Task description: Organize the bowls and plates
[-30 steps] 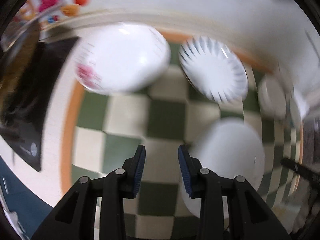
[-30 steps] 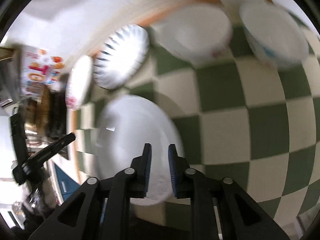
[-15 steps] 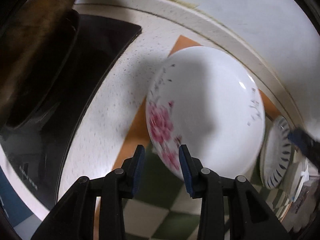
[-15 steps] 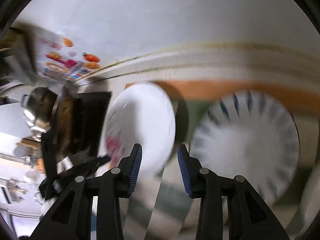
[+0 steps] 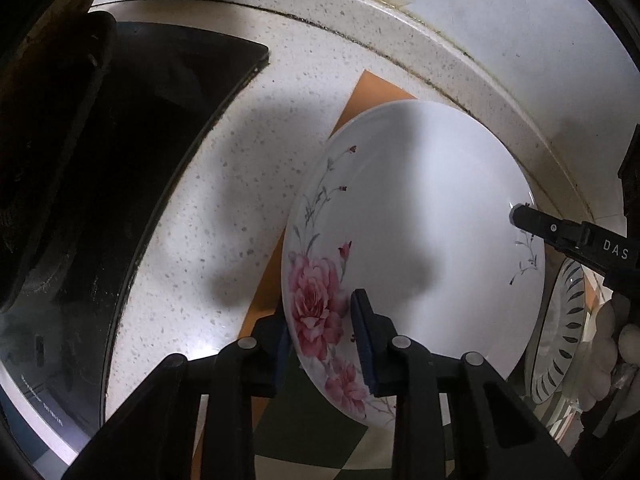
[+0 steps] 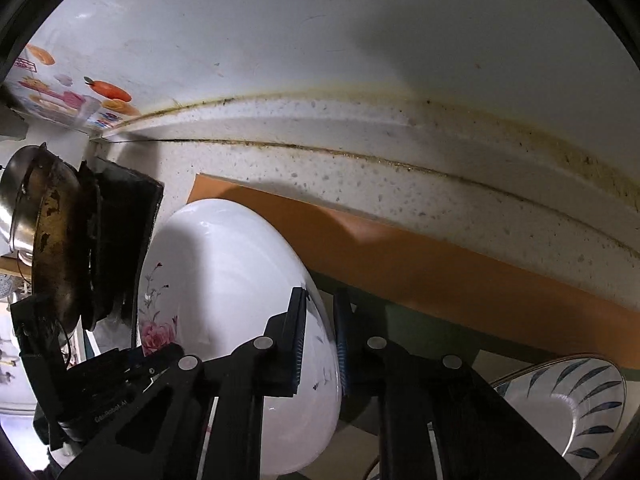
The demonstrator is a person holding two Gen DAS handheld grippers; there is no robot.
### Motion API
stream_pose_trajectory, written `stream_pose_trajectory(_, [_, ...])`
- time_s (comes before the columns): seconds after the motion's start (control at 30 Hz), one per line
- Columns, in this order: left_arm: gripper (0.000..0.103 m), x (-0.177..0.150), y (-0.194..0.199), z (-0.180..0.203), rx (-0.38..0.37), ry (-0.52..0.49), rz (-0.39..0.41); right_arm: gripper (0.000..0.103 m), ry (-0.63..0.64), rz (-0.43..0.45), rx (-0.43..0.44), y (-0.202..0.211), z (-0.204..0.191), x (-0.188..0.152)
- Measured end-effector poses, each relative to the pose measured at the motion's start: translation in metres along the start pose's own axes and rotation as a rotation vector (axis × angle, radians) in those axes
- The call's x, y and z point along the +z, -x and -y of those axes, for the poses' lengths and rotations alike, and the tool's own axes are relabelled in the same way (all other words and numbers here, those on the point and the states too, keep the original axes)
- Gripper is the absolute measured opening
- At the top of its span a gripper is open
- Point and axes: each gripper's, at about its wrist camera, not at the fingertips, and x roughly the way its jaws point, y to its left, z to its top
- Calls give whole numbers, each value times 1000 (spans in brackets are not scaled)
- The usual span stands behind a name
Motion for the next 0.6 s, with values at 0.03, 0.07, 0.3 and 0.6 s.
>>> stream_pose_trajectory(0.03, [26,-2,1,0,0,0,3,14,1,1,6,2,2,-3])
stream_pose_trajectory(0.07, [26,-3,3,-1,-1,-4,8,14,3,1,13,6,4,-7])
stream_pose_trajectory(0.3, [26,-10,28,4,-18,-39,36,14,16,35,29,25,7,-27])
stream_pose_trajectory(0.6, [26,-36,80,34,-35,-133,72,13,-9,104,59,95,15,-86])
